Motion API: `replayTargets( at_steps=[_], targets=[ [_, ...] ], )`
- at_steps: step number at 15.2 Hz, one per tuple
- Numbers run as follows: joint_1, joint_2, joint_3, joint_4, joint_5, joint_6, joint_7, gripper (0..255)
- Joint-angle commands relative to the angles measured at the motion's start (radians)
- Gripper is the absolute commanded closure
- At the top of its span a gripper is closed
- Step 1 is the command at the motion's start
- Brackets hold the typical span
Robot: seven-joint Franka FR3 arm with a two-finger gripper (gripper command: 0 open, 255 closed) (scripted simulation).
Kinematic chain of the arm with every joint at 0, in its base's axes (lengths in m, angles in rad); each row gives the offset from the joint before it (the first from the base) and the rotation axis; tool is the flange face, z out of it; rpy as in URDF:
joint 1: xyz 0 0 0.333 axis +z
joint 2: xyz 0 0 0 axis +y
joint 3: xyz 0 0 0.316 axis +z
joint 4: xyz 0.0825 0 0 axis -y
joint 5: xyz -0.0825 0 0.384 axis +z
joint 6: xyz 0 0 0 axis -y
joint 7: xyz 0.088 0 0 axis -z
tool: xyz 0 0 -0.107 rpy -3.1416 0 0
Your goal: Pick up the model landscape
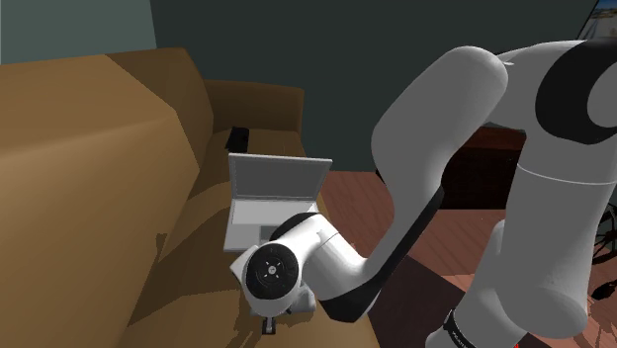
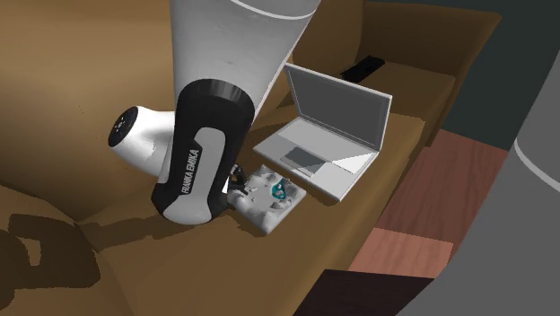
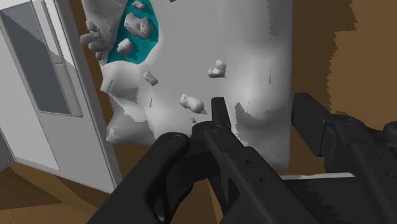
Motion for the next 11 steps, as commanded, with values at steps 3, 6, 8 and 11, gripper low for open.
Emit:
replayTargets(
  at_steps=[3,6,8,11],
  targets=[
    [0.0,0.001,0.0,0.0,-0.001,0.0,0.001,255],
    [0.0,0.001,0.0,0.0,-0.001,0.0,0.001,255],
    [0.0,0.002,-0.001,0.001,-0.002,0.0,0.001,255],
    [-0.009,-0.045,0.015,-0.007,0.053,-0.008,-0.048,255]
  ],
)
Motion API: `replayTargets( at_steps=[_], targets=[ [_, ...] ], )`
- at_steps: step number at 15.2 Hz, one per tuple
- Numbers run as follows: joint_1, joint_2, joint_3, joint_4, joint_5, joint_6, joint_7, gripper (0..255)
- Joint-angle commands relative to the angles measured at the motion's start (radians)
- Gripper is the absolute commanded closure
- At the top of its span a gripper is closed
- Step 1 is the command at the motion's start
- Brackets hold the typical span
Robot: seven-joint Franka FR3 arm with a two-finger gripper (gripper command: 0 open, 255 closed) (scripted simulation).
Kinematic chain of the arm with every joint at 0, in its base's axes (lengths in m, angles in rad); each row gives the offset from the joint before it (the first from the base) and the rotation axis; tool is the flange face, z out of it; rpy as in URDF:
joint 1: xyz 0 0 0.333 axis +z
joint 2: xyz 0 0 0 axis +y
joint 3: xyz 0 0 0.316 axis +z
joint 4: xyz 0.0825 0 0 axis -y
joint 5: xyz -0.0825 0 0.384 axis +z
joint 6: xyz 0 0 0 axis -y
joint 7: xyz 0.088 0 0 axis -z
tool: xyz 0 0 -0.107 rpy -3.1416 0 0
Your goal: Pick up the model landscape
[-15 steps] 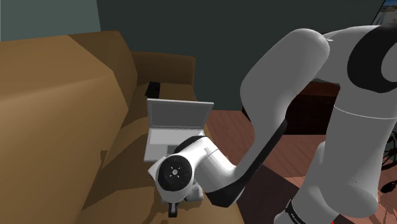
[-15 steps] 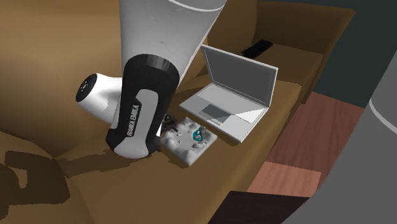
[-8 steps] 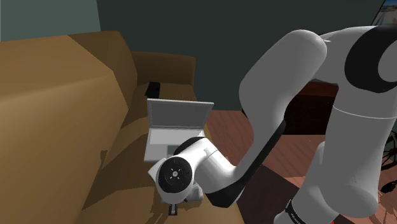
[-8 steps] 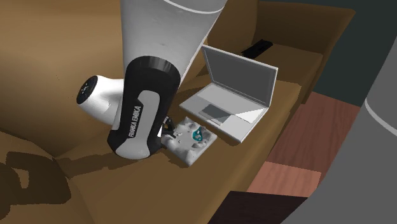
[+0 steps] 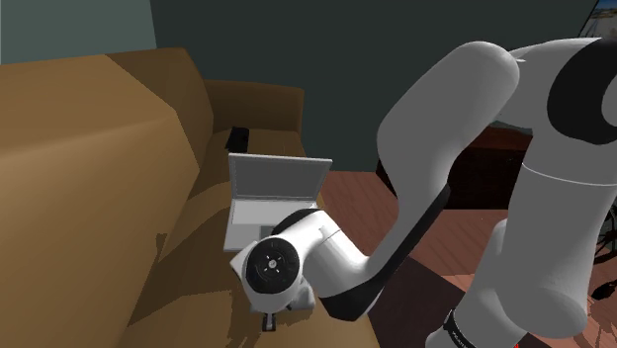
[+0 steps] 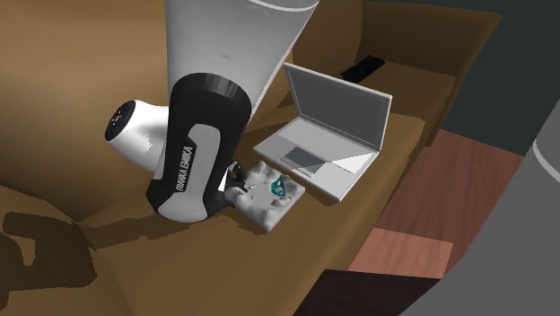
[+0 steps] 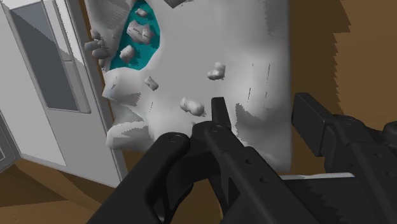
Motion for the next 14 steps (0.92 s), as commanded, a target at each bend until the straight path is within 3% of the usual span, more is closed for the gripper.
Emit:
replayTargets(
  at_steps=[1,12,14],
  targets=[
    [-0.005,-0.029,0.009,-0.004,0.036,-0.006,-0.032,255],
    [-0.015,-0.193,0.037,-0.012,0.235,-0.056,-0.215,255],
    [-0.014,-0.195,0.036,-0.012,0.237,-0.057,-0.217,255]
  ],
)
